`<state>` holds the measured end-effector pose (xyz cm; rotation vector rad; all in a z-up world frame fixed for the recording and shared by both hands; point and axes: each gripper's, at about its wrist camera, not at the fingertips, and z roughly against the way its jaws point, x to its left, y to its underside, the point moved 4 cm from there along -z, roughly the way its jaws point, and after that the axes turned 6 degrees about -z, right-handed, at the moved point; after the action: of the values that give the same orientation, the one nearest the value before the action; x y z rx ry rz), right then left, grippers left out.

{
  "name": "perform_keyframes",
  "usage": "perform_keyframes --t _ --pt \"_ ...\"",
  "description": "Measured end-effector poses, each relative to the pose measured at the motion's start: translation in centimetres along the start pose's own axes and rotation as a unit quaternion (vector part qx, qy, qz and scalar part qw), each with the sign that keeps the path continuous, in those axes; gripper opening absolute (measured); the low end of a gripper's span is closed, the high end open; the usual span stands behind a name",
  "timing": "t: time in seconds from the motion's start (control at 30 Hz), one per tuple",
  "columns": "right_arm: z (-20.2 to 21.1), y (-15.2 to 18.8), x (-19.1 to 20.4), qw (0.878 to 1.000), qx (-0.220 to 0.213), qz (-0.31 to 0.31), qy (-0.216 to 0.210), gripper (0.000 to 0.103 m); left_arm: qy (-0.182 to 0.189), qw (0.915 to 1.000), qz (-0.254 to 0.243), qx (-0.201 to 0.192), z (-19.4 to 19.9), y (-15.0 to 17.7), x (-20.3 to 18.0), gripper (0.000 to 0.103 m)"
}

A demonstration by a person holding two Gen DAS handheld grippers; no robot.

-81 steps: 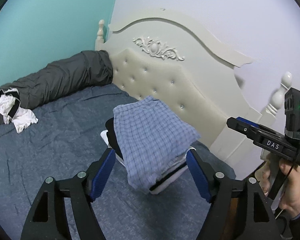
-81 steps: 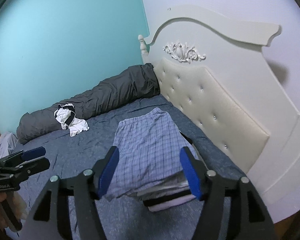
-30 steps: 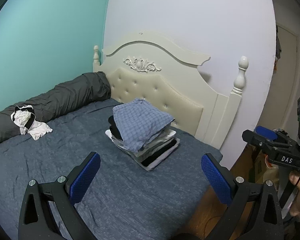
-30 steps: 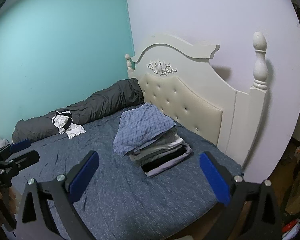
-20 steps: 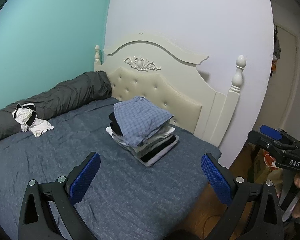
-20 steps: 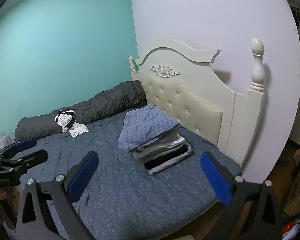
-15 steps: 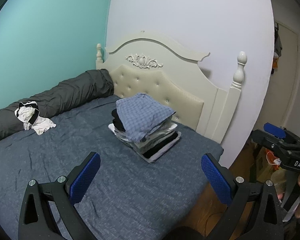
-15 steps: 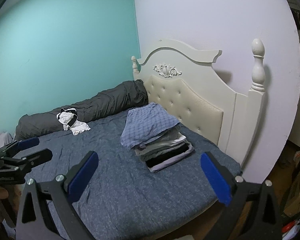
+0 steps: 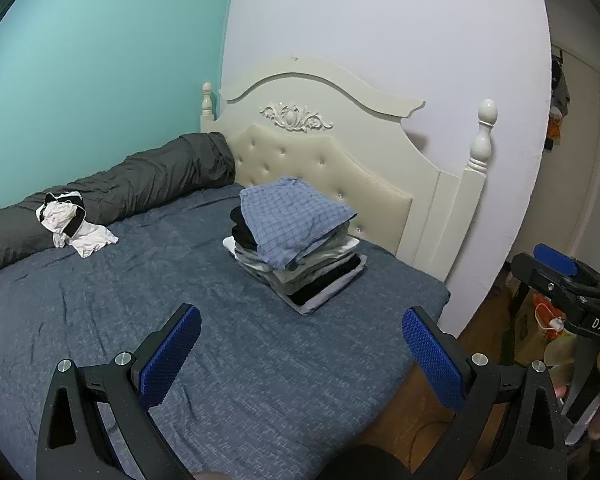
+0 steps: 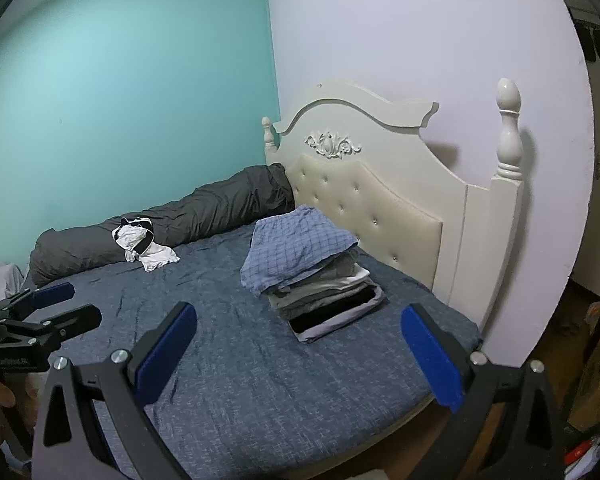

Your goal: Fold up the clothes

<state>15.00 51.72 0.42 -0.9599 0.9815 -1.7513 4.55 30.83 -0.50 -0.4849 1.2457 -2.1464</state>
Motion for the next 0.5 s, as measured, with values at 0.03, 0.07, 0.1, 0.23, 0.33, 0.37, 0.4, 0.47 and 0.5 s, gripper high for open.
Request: perform_keyframes --t 0.03,0.07,0.1,0.23,0.33,0.37,0.4,0.47,0.5 --pt "0.0 0.1 0.0 1.000 -0.001 0.000 0.001 0.103 0.000 1.0000 0.000 0.000 0.0 0.1 0.0 0.103" --pt "0.0 0.2 0.0 1.000 -0.002 0.000 0.001 0.103 0.000 1.0000 0.000 -0.001 0.0 0.2 -0.1 0.103" --pt "0.0 0.4 0.1 1.000 -0.001 0.000 0.001 0.103 0.002 1.0000 -0.001 -0.002 0.0 0.3 -0.2 0.103" --pt "0.1 0.9 0.0 1.000 -0.002 -0.002 0.001 0.103 0.002 1.0000 0.000 -0.004 0.0 0.8 -0.5 0.103" --pt "0.3 1.4 -0.2 1.000 -0.008 -0.003 0.003 0.103 0.005 1.0000 0.003 -0.005 0.0 1.2 -0.5 0.103" --pt "0.3 1.5 -0.3 1.000 -0.009 -0.002 0.006 0.103 0.005 1.0000 0.001 -0.005 0.0 1.3 -0.6 0.103" --pt "0.3 1.7 -0.3 1.000 -0.009 -0.002 0.008 0.103 0.005 1.0000 0.000 -0.006 -0.1 1.5 -0.6 0.103" --pt "0.3 2.0 -0.3 1.000 -0.009 -0.001 0.010 0.103 0.009 0.9999 0.002 -0.005 -0.1 1.8 -0.7 0.103" --pt "0.3 2.1 -0.3 1.000 -0.009 0.000 0.011 0.103 0.011 0.9999 0.004 -0.004 -0.2 2.0 -0.8 0.103"
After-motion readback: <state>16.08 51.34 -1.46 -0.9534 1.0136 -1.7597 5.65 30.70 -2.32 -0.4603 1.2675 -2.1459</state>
